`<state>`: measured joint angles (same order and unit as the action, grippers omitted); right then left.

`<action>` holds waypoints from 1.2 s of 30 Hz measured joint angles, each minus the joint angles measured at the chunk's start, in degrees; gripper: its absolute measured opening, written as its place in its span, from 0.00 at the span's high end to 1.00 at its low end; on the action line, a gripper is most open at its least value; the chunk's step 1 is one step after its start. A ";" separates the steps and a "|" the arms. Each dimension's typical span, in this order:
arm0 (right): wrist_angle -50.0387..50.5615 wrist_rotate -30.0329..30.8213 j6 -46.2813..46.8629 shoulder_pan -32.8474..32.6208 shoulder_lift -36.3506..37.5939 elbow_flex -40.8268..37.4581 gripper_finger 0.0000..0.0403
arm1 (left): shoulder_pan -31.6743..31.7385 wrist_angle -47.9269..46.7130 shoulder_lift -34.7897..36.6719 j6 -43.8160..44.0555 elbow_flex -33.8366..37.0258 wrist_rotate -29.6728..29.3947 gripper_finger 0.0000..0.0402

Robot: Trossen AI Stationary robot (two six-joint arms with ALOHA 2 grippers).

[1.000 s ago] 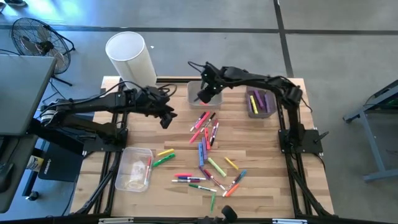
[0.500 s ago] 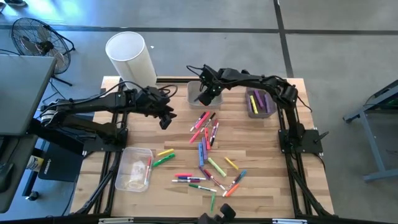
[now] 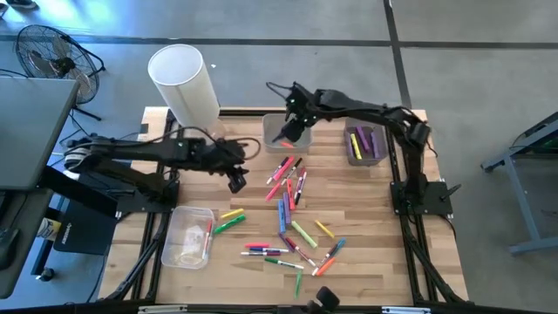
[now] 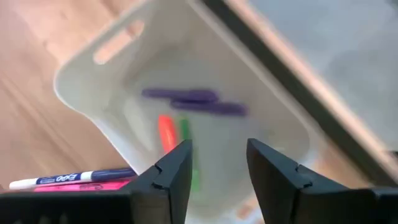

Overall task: Pick & Place Markers
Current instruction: Put the green highlighter pen into the black bin

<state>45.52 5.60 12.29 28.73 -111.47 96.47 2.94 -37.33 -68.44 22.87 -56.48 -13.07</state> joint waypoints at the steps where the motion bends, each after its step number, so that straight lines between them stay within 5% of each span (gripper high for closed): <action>1: 0.70 1.11 -0.61 -0.29 1.70 0.00 0.66 | -0.79 -0.74 -1.54 1.19 -0.30 -0.88 0.59; 8: 3.50 6.07 -0.90 -6.00 19.05 -6.33 0.74 | -4.72 -6.62 -11.83 6.06 -6.28 -2.46 0.59; 22: -4.77 10.93 19.69 -29.12 57.85 -40.88 0.97 | -10.87 -17.01 -26.01 14.74 -16.35 5.13 0.59; 28: -11.38 11.47 25.32 -36.57 63.15 -50.12 0.98 | -14.91 -18.49 -31.02 23.32 -17.00 8.37 0.59; 36: -16.72 11.83 25.31 -40.42 62.72 -53.09 0.99 | -17.87 -20.15 -36.63 29.56 -16.68 13.77 0.59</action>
<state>28.80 17.44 37.60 -11.69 -48.75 43.38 -14.93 -57.48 -105.08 52.43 -73.16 0.70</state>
